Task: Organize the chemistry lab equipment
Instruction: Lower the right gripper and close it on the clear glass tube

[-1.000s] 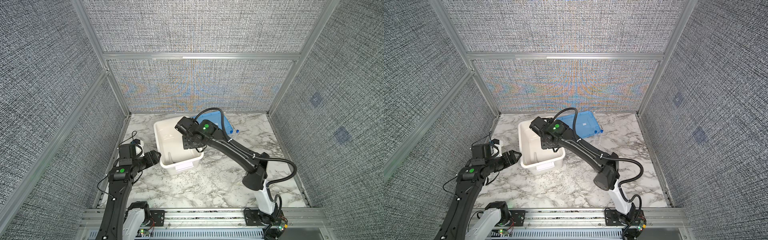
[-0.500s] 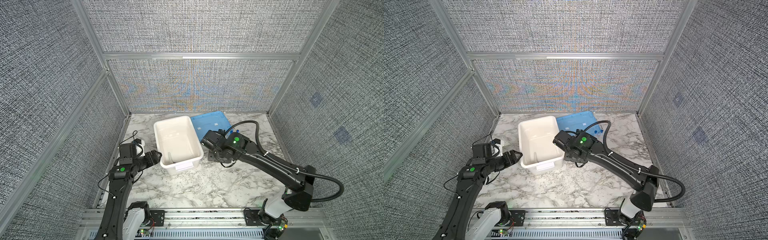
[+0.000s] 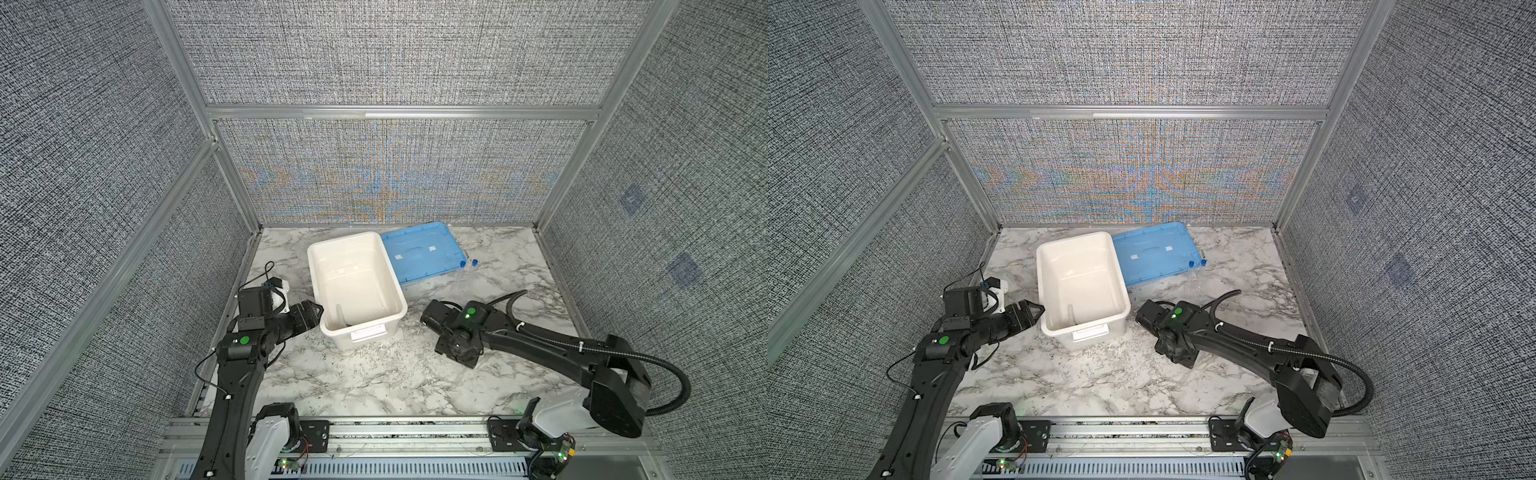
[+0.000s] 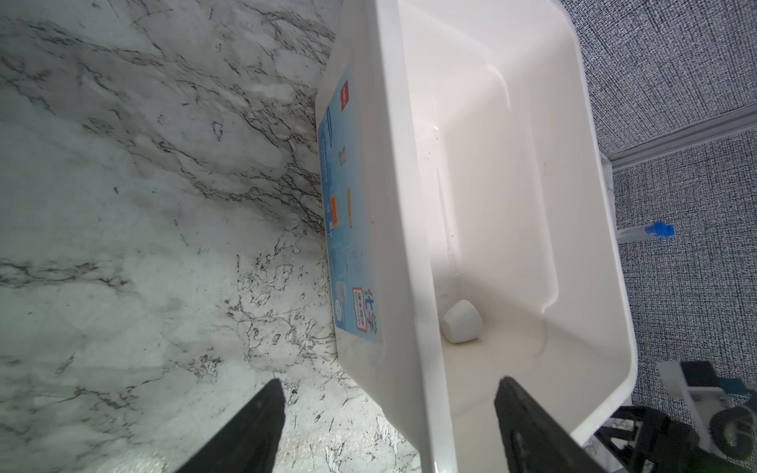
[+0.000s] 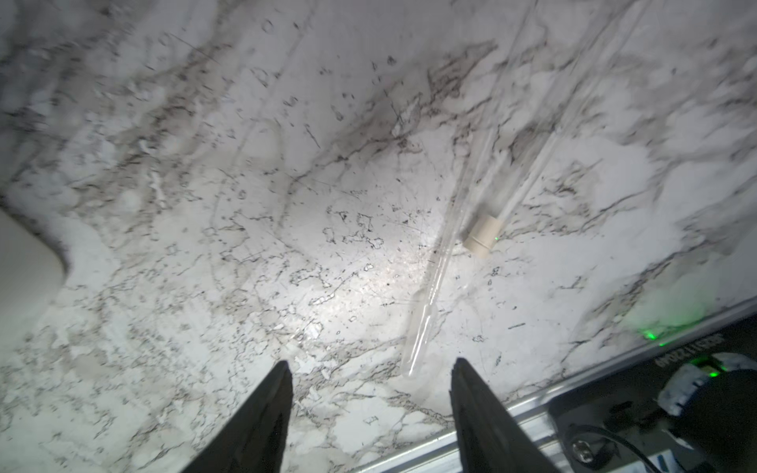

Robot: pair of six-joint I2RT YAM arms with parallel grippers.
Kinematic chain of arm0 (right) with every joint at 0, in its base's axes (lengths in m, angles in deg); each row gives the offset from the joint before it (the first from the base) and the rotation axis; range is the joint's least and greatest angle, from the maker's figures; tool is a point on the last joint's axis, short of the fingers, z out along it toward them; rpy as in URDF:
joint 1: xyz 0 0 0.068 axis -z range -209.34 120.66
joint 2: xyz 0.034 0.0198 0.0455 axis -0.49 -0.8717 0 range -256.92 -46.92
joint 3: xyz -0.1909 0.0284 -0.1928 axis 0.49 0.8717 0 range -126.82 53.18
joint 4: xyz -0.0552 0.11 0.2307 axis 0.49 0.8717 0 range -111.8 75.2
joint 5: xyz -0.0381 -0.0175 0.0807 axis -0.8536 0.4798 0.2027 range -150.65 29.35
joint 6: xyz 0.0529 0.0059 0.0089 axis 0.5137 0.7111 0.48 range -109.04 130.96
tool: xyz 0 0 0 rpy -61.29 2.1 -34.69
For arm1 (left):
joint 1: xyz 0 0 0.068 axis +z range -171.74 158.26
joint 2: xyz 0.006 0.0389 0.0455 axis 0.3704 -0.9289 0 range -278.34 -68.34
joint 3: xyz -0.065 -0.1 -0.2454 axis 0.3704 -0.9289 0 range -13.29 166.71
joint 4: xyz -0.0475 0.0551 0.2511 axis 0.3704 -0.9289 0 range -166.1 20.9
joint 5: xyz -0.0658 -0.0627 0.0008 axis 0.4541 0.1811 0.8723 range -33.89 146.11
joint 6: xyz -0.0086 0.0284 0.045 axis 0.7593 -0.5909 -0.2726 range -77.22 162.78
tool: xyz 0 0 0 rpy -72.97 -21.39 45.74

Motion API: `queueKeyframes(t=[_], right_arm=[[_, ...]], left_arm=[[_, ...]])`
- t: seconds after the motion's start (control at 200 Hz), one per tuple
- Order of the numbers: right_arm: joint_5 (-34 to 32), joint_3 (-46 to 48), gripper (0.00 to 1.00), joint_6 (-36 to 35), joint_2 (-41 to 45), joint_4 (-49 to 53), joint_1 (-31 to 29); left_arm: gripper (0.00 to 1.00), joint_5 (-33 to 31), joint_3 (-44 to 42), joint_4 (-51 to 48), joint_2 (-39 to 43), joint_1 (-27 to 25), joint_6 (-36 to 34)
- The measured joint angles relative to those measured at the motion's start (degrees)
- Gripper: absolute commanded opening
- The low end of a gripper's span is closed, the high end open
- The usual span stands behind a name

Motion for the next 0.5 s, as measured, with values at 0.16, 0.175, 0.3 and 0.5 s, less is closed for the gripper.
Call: queueKeyframes(t=[0.16, 0.175, 0.3, 0.5], right_arm=[[5.11, 5.55, 0.61, 0.28, -1.95, -5.86, 2.56], [5.18, 5.84, 0.61, 0.28, -1.92, -6.27, 2.62], [7.63, 8.28, 0.61, 1.20, -1.75, -8.92, 2.67], [9.99, 12.04, 0.61, 3.65, -1.49, -11.28, 2.58]], left_arm=[[0.82, -0.07, 0.00, 0.00, 0.00, 0.00, 0.02], [0.82, -0.07, 0.00, 0.00, 0.00, 0.00, 0.02], [0.82, -0.07, 0.00, 0.00, -0.15, 0.00, 0.02], [0.82, -0.07, 0.00, 0.00, -0.20, 0.00, 0.02]])
